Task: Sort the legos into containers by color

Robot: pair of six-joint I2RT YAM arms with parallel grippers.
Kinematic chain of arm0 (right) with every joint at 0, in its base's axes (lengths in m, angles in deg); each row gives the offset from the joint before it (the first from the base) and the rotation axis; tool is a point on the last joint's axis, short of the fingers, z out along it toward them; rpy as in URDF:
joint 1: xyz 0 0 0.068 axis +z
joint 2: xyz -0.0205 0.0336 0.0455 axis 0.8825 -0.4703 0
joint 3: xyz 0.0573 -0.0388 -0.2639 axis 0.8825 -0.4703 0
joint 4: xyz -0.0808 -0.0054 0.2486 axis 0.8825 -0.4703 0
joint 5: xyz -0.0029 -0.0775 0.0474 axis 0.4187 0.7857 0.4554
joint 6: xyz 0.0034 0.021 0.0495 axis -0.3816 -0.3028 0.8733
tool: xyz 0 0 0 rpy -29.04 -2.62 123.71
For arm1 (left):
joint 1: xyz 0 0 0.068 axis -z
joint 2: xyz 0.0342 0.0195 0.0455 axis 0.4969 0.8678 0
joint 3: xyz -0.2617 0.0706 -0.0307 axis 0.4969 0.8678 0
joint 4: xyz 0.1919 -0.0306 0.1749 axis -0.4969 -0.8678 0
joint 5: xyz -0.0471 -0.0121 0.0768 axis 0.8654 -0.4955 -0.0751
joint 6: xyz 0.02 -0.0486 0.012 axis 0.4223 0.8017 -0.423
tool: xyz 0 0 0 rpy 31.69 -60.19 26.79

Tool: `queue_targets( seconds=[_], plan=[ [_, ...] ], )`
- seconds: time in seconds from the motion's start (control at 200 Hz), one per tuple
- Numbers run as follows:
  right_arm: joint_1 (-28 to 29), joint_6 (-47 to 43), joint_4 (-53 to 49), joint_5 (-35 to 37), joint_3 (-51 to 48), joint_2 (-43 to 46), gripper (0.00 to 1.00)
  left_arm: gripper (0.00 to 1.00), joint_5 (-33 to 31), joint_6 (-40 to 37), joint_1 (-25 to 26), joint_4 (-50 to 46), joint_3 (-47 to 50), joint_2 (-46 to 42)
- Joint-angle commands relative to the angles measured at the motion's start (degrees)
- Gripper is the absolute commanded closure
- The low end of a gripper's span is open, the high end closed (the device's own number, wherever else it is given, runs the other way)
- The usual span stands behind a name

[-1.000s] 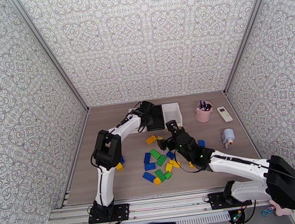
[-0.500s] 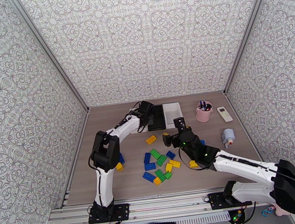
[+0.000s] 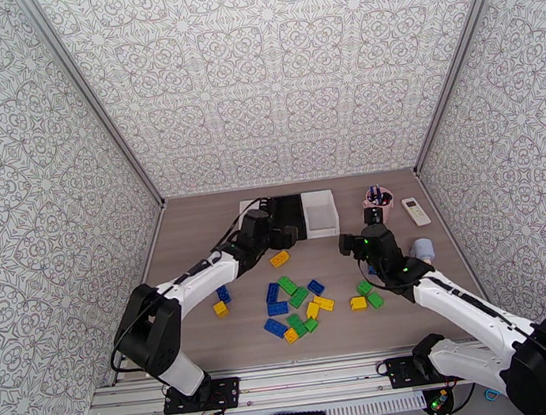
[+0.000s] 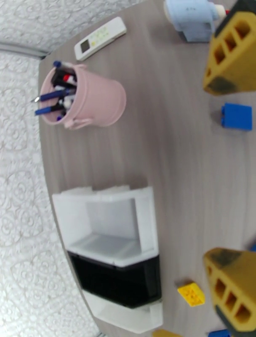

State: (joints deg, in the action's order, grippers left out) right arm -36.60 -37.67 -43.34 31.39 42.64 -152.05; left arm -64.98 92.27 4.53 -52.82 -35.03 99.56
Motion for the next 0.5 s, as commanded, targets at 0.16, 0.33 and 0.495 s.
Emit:
queue_targets(
  seconds=[0.16,0.33,0.495],
  plan=[
    [-7.02,-1.53,-10.8,-6.47,4.06,-9.08,0.0,0.0,9.36,-16.86,7.15,15.75,8.11,-5.17],
    [-9.15,-1.86,-14.39,-9.23,7.03,-15.31,0.0,0.0,17.08,-17.47,8.3,16.39,7.95,-4.52],
    [-9.61,-1.49,-17.56,-10.08,9.8,-20.75,0.04,0.0,21.09,-16.36,8.49,17.45,7.06,-3.26]
  ],
)
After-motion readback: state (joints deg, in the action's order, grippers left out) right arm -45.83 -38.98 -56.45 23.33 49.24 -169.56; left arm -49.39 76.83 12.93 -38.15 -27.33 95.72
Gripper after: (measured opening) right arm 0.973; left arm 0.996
